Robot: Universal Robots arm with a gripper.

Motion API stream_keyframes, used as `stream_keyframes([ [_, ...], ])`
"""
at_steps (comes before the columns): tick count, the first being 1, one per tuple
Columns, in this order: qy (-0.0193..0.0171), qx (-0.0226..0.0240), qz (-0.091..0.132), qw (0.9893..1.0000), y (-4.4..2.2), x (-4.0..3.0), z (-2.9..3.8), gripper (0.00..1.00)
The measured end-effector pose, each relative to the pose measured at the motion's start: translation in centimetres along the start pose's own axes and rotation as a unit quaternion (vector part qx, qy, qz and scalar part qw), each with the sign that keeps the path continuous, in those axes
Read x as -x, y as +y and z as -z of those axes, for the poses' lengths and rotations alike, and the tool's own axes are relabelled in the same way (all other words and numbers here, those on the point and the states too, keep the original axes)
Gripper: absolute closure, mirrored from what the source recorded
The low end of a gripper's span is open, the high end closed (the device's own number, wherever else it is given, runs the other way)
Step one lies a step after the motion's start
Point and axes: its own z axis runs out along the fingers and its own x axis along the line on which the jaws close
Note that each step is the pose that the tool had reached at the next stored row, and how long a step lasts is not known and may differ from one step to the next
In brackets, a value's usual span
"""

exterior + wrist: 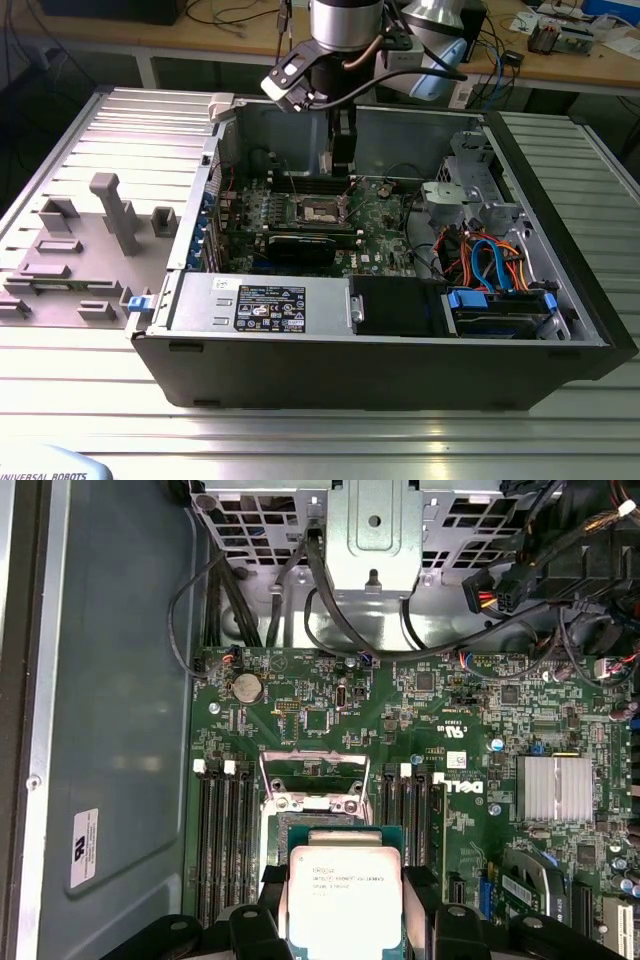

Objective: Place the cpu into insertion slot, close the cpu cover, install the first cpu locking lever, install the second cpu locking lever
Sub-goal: 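Place the cpu into insertion slot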

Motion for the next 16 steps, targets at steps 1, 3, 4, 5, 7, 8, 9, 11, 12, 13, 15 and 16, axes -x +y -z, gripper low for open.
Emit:
stream_keyframes([
  [1,0.0,0.0,0.0,1.0,-0.05,0.0,-0.03,0.46],
  [3,-0.0001,0.0,0.0,1.0,-0.14,0.0,-0.11,0.46],
  [4,-0.0001,-0.0001,0.0,1.0,-0.21,0.0,-0.15,0.46],
  [5,-0.0001,-0.0001,0.0,1.0,-0.27,0.0,-0.19,0.46],
  [7,-0.0001,-0.0001,0.0,1.0,-0.42,-0.01,-0.29,0.46],
  [8,-0.0001,-0.0001,0.0,1.0,-0.49,-0.03,-0.34,0.46],
  [9,-0.0001,-0.0001,0.0,1.0,-0.55,-0.04,-0.38,0.46],
  [11,-0.0001,-0.0001,0.0,1.0,-0.69,-0.06,-0.47,0.46],
  [12,-0.0001,-0.0001,0.0,1.0,-0.79,-0.08,-0.55,0.46],
  [13,-0.0001,-0.0001,0.0,1.0,-0.84,-0.08,-0.6,0.46],
  [15,-0.0002,-0.0001,0.0,1.0,-0.94,-0.09,-0.69,0.46],
  [16,-0.0002,-0.0001,0.0,1.0,-0.96,-0.09,-0.72,0.46],
])
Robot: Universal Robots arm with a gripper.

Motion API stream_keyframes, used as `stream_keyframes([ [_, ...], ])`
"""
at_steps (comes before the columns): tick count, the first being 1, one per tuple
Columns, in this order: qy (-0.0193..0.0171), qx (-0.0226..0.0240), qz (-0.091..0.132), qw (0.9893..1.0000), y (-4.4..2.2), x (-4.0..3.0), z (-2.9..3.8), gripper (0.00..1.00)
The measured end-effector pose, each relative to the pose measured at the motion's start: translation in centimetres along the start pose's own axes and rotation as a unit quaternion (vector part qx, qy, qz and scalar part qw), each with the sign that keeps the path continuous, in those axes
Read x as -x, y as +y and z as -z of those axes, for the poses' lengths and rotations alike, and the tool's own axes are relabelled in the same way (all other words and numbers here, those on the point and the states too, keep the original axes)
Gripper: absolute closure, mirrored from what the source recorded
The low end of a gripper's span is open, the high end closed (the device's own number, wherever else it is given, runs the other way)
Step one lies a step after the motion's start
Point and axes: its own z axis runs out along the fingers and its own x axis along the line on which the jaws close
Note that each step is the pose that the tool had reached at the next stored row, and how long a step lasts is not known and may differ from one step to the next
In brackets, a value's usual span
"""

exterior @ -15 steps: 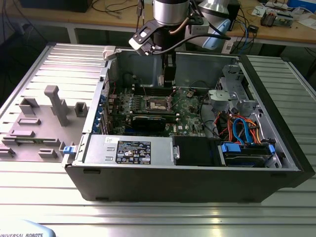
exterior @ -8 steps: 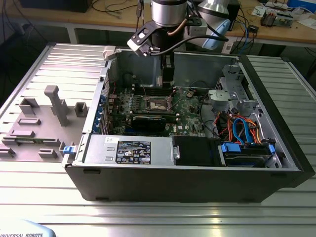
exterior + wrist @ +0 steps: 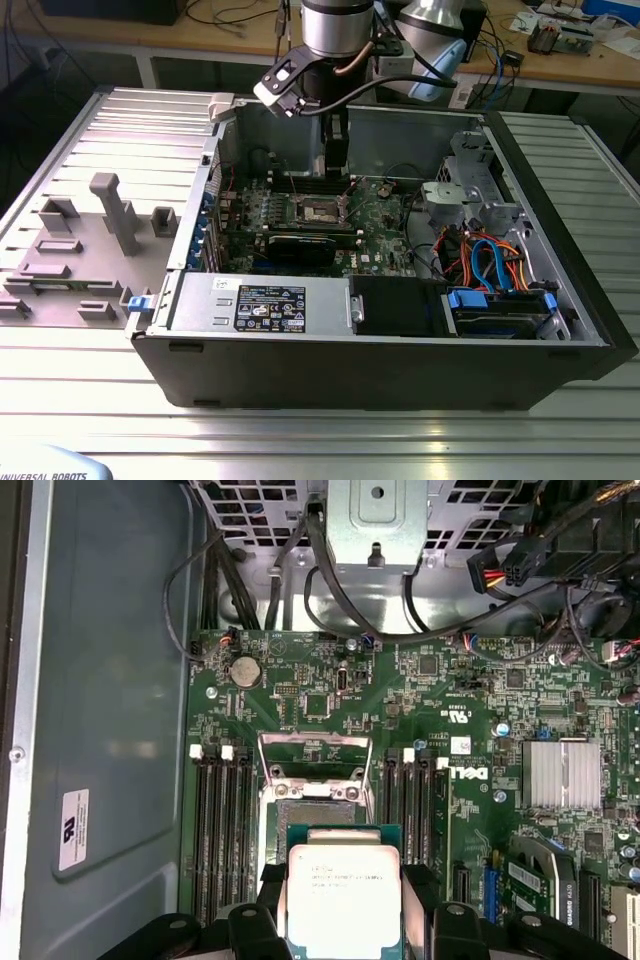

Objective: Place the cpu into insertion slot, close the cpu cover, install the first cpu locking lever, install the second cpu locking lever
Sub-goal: 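Place the cpu into insertion slot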

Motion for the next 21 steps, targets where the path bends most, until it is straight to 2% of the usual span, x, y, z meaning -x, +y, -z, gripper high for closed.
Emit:
stream_keyframes([
  [16,0.0001,0.0001,0.0,1.0,-0.19,-0.04,-0.13,0.46],
  [17,0.0001,0.0001,0.0,1.0,-0.31,-0.09,-0.2,0.46],
  [21,-0.0008,0.0,0.0,1.0,-0.42,-0.47,-1.16,0.46],
])
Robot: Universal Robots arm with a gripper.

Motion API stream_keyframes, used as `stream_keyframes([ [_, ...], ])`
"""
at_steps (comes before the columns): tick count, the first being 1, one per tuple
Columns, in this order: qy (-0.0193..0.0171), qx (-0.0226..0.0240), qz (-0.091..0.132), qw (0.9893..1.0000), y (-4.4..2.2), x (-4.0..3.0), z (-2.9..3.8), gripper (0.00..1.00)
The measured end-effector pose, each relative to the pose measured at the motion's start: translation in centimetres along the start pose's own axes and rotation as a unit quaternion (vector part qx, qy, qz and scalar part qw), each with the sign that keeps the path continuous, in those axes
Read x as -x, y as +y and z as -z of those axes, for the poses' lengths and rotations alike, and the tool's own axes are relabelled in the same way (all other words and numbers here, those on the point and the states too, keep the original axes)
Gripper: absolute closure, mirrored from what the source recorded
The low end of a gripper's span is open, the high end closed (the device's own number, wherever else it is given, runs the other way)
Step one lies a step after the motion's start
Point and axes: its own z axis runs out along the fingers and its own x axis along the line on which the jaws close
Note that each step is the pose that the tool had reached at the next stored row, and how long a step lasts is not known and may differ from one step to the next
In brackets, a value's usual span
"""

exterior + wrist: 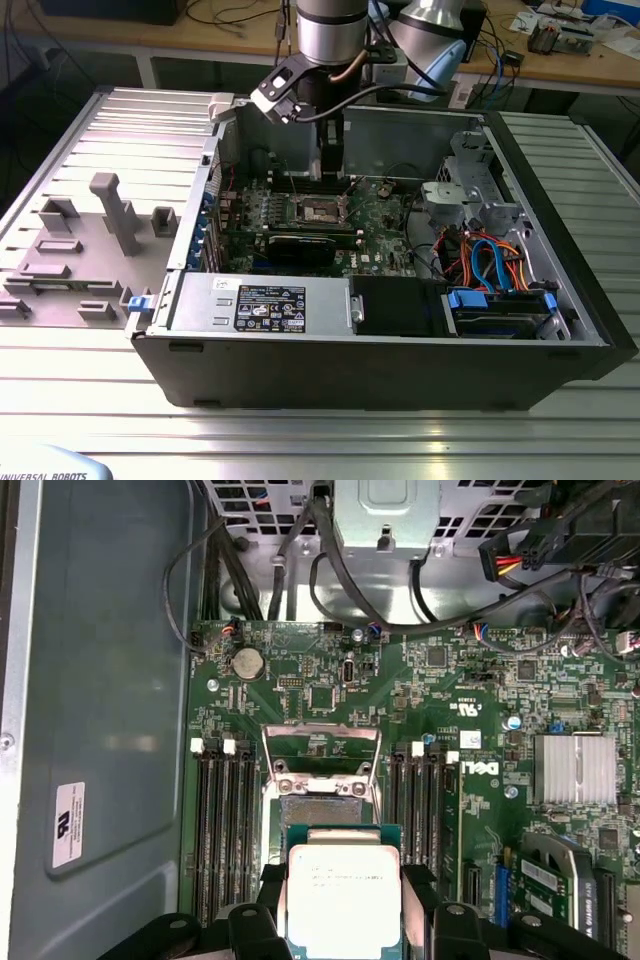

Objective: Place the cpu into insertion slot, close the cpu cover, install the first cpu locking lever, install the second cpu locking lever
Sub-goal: 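Place the cpu into insertion slot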

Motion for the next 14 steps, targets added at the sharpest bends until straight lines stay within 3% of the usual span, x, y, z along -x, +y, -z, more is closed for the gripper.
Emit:
stream_keyframes([
  [14,-0.0006,0.0,-0.002,1.0,-0.23,-0.02,-3.44,0.46],
])
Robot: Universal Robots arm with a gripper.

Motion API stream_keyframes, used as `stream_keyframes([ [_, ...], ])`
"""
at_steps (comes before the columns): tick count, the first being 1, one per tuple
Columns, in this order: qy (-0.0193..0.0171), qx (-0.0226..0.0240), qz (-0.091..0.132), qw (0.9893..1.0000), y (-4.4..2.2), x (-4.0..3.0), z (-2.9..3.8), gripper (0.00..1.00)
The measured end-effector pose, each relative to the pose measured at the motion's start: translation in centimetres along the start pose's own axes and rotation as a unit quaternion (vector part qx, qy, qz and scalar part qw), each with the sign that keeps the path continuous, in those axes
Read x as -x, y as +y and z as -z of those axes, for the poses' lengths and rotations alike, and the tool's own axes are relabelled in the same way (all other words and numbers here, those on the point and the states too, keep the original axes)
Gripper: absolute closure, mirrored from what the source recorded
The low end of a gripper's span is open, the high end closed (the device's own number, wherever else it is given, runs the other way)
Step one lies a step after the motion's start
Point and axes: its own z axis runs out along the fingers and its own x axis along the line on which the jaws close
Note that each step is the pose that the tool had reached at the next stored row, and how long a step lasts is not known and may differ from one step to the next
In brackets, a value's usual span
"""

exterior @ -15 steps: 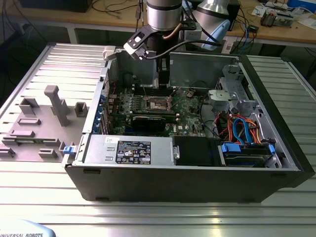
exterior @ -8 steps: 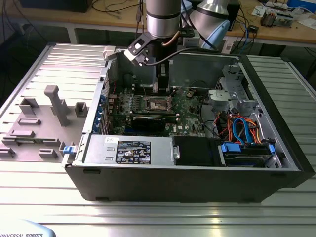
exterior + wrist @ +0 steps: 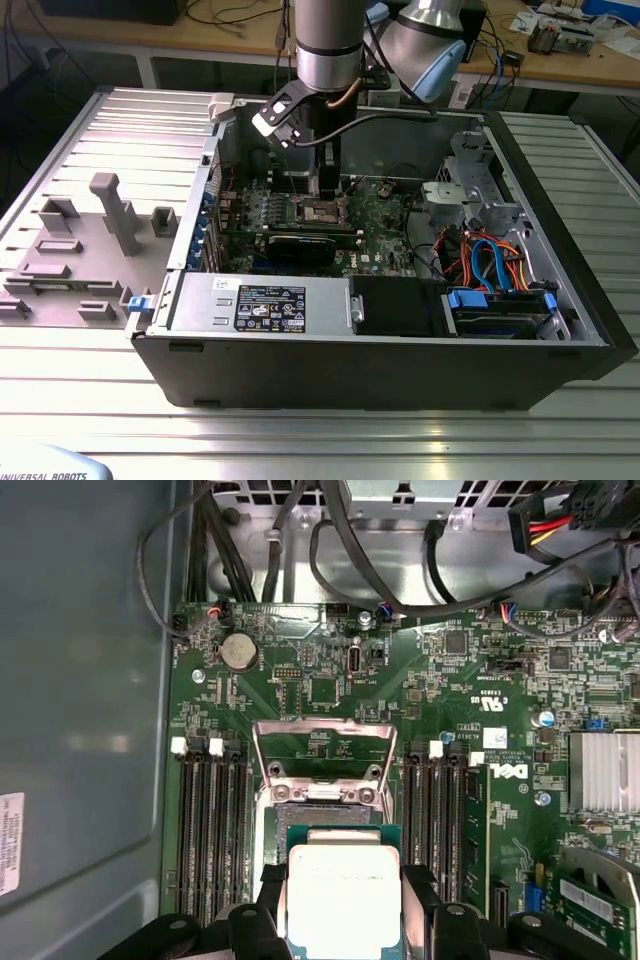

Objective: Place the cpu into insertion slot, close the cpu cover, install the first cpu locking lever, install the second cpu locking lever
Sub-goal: 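Place the cpu into insertion slot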

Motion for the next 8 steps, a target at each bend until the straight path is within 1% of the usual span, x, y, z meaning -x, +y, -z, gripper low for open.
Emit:
stream_keyframes([
  [4,-0.0001,0.0,-0.001,1.0,-0.06,0.0,-0.86,0.46],
  [5,-0.0001,0.0,-0.001,1.0,-0.08,-0.01,-1.18,0.46],
  [8,-0.001,0.0001,-0.008,1.0,-0.13,-0.07,-1.96,0.46],
])
